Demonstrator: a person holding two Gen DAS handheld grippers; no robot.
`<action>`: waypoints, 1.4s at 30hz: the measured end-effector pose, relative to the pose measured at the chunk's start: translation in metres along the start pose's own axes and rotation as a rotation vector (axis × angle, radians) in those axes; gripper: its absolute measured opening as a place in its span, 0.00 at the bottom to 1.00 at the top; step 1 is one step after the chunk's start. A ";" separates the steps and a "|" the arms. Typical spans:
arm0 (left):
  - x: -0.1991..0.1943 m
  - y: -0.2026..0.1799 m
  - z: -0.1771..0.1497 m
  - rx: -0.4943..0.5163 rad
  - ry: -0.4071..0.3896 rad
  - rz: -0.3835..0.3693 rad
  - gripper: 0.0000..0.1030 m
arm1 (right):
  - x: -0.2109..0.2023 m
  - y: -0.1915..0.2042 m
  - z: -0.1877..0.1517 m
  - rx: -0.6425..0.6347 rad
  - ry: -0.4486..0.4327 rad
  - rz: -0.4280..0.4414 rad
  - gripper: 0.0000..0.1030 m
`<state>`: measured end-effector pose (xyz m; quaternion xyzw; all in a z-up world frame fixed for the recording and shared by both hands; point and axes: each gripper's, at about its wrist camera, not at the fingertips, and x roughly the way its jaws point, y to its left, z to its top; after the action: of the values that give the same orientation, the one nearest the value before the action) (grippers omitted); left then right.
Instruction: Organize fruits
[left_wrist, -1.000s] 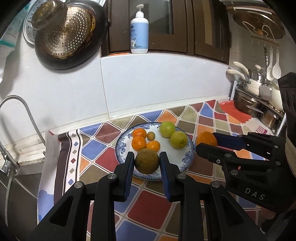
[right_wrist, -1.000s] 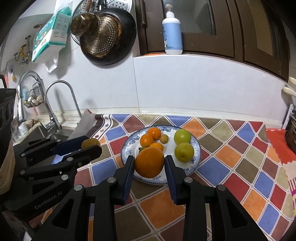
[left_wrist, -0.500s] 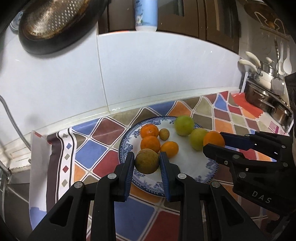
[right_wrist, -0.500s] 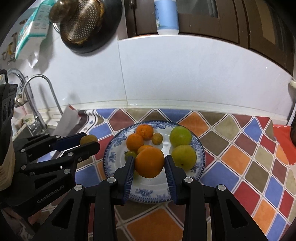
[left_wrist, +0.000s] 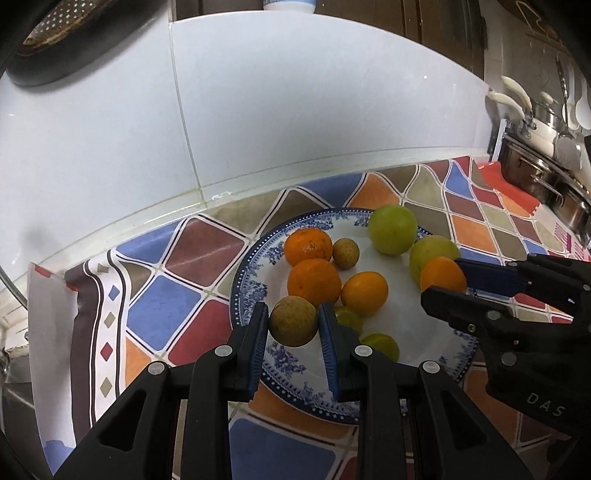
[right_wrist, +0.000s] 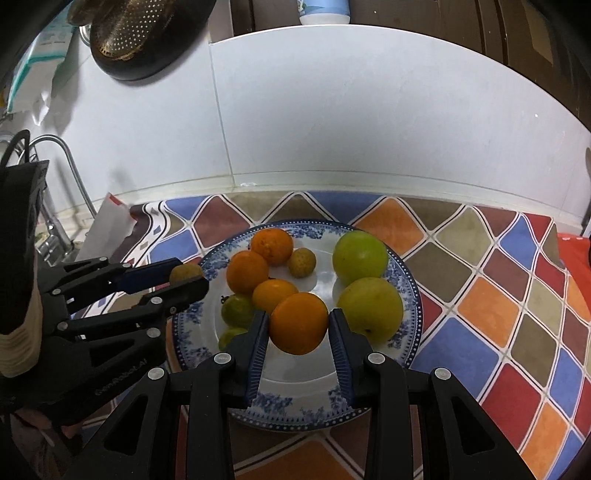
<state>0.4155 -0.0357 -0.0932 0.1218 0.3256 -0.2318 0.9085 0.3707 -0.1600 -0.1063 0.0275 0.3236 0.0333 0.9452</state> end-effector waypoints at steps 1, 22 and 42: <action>0.001 0.000 0.001 -0.001 0.001 0.003 0.28 | 0.001 0.000 0.000 -0.001 0.001 -0.003 0.33; -0.095 -0.010 -0.021 -0.071 -0.071 0.111 0.73 | -0.072 0.005 -0.012 0.037 -0.078 -0.082 0.53; -0.203 -0.048 -0.062 -0.135 -0.181 0.214 0.94 | -0.179 0.013 -0.053 0.026 -0.186 -0.148 0.74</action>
<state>0.2200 0.0153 -0.0123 0.0729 0.2425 -0.1210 0.9598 0.1963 -0.1602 -0.0378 0.0189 0.2360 -0.0435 0.9706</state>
